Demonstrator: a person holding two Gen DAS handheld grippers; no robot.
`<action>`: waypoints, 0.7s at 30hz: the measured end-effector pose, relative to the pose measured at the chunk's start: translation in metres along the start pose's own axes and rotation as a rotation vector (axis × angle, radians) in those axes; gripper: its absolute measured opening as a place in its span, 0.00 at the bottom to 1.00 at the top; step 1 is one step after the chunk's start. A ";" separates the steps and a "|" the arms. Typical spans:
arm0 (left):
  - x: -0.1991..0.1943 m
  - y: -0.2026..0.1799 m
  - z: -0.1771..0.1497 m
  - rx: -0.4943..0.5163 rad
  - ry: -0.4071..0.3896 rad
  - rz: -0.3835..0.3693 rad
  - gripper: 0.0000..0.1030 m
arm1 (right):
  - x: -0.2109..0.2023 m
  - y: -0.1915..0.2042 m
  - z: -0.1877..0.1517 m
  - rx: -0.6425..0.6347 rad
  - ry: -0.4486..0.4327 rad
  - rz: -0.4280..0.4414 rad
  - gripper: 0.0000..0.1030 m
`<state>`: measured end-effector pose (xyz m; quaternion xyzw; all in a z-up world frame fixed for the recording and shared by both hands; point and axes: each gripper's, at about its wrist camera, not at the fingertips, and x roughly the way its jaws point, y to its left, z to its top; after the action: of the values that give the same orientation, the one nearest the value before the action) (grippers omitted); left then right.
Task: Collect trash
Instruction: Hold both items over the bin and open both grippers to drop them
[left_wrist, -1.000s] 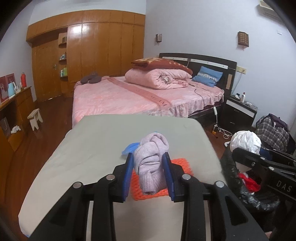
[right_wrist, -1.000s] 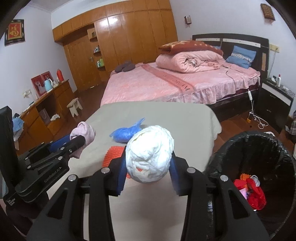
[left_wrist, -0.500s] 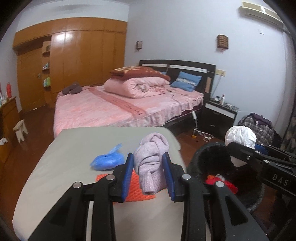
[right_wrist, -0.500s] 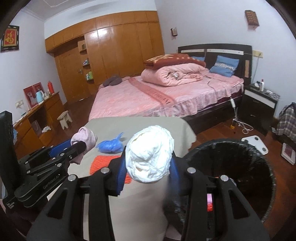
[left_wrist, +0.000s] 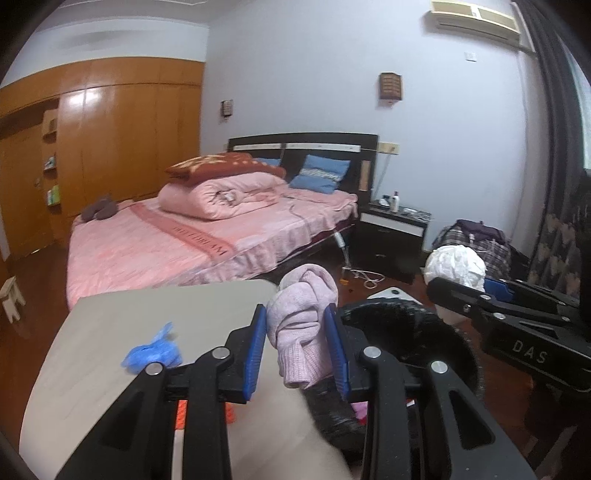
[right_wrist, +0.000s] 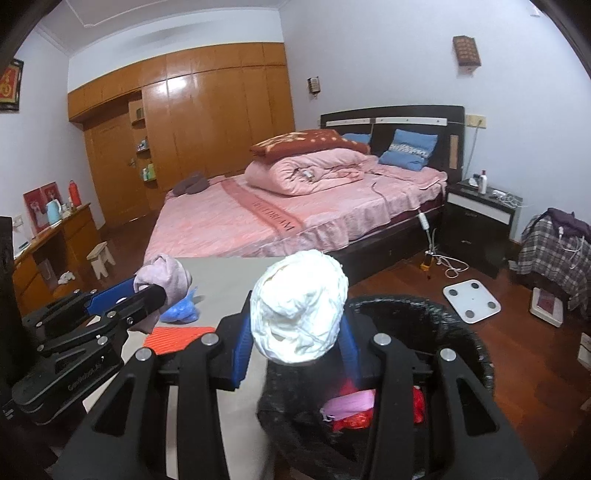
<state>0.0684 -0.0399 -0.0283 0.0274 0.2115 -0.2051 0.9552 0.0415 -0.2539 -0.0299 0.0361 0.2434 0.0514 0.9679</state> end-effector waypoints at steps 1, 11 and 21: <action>0.000 -0.004 0.001 0.005 -0.001 -0.007 0.31 | -0.002 -0.003 0.000 0.001 -0.003 -0.006 0.38; 0.009 -0.046 0.010 0.063 -0.013 -0.087 0.31 | -0.018 -0.039 -0.003 0.014 -0.021 -0.078 0.38; 0.025 -0.084 0.010 0.106 -0.005 -0.151 0.31 | -0.024 -0.069 -0.013 0.032 -0.006 -0.141 0.38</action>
<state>0.0589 -0.1279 -0.0261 0.0615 0.1995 -0.2877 0.9347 0.0204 -0.3246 -0.0369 0.0346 0.2431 -0.0211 0.9691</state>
